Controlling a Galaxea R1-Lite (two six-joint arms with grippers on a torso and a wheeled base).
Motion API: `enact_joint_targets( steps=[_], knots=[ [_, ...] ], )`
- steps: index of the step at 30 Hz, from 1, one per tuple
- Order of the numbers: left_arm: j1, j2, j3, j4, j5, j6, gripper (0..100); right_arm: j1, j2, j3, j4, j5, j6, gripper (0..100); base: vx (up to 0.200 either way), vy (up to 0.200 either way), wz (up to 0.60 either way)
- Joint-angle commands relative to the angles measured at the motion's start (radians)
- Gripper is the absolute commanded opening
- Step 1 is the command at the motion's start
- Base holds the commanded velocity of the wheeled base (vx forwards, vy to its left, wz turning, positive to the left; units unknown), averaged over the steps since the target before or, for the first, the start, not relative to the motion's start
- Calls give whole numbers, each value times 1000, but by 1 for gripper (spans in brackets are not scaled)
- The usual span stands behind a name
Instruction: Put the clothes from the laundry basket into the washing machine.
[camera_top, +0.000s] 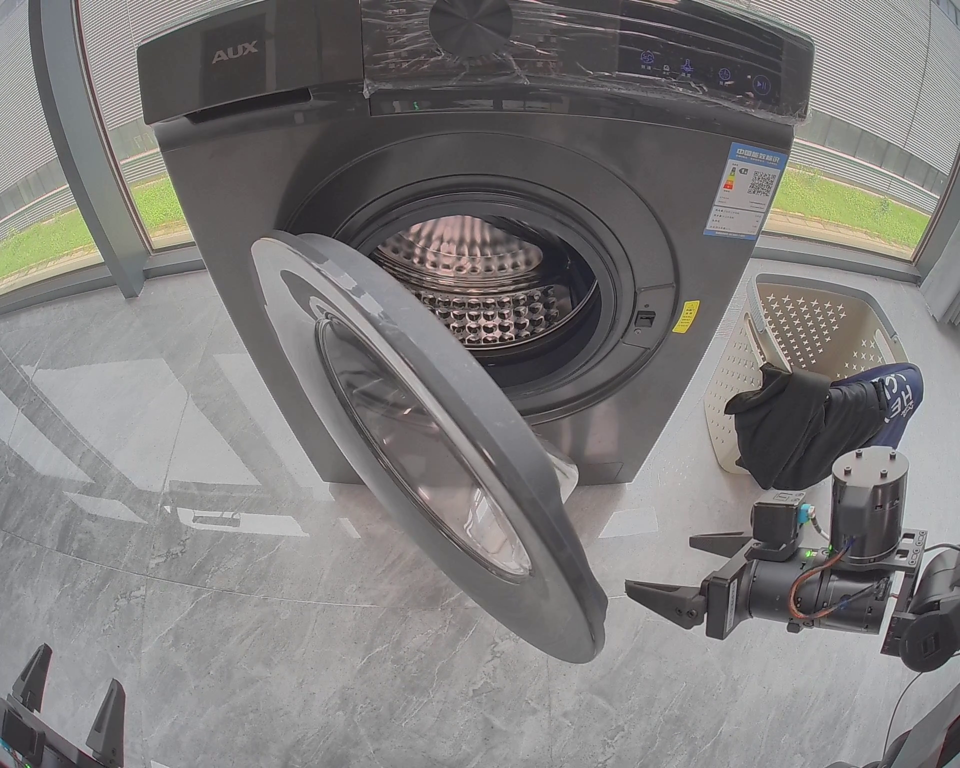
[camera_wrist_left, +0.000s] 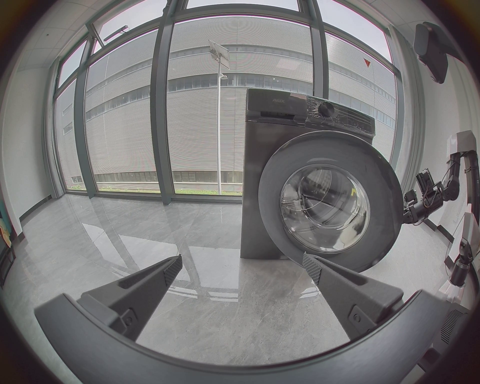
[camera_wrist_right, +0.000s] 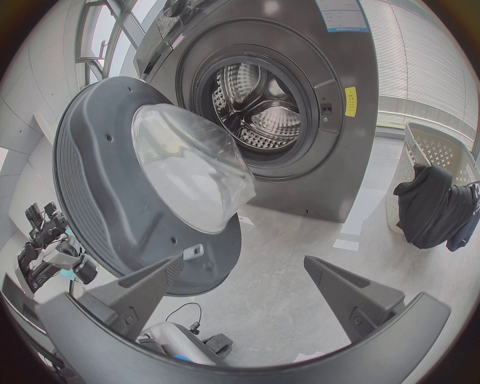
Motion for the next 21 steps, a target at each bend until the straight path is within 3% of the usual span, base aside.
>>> enact_joint_targets(
  steps=[1,5,11,18,21],
  knots=[
    [0,-12,18,0,0,0,100,3,6,-42,-1,-11,1,100,-200,0,0],
    [0,-12,18,0,0,0,100,15,74,-99,-2,-50,18,100,-200,0,0],
    [0,-12,18,0,0,0,100,76,137,-136,-27,-54,64,100,0,0,0],
    [0,-12,18,0,0,-2,100,147,146,-116,-84,-47,64,100,0,0,0],
    [0,-12,18,0,0,0,100,133,148,-130,-84,-53,66,100,0,0,0]
  ],
)
